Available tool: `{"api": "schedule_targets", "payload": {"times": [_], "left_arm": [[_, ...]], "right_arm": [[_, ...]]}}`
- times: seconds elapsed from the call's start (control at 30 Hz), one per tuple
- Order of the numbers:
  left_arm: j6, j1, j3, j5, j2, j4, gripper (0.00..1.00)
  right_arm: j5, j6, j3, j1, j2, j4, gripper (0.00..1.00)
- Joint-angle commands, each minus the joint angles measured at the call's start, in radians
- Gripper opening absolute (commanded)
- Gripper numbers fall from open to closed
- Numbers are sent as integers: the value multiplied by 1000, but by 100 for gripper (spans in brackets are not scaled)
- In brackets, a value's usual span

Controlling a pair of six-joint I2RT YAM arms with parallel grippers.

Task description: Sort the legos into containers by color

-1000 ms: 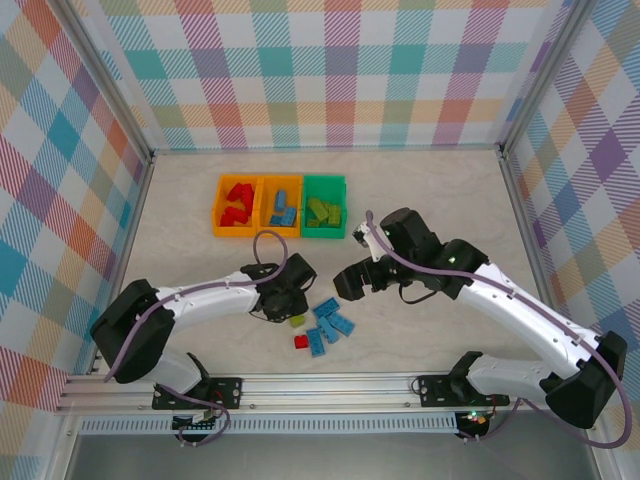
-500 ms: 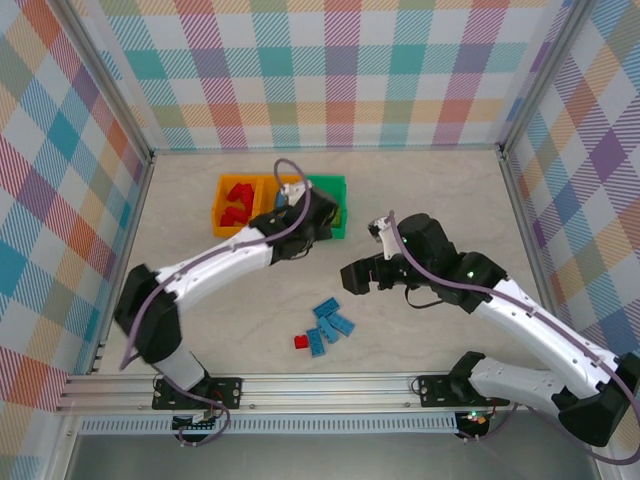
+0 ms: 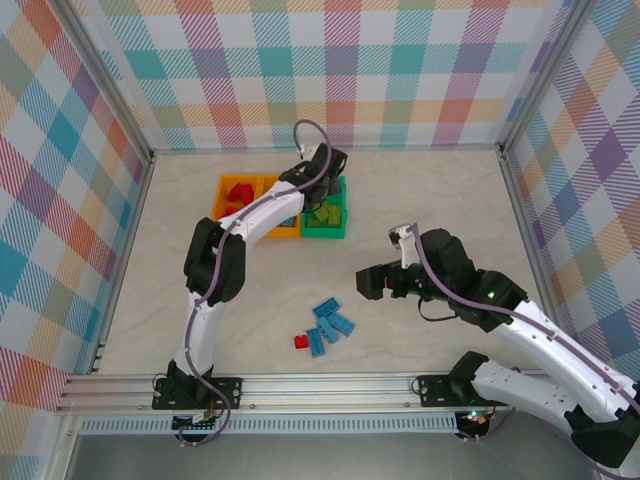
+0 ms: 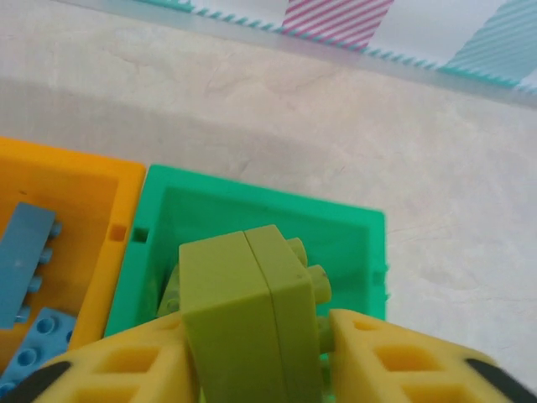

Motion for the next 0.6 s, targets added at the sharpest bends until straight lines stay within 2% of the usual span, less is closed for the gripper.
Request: {"api": "schedule_targets", "payload": {"times": [0.0,0.13,0.2,0.37,0.47,0.57], "left_arm": [[42,-4,35,20,-50,-26,53],[52,-4,-32,72,-143,-24,62],[54,-4,-80,114,-205,-24,62],[137,-9,-318,298,-489,33,68],[235,-13,-461,338,-680,27,73],[402,-21,-605,385,-869,-15,76]], "right_arm": [[23,14,-11,-1,-11,-9,100],[22,14,-9,-1,7,2,100],[20,17,-6,0,19,7,100],[8,42,-8,-1,64,10,100],[-6,98,-2,0,131,20,98],[-62,132,20,2,224,27,93]]}}
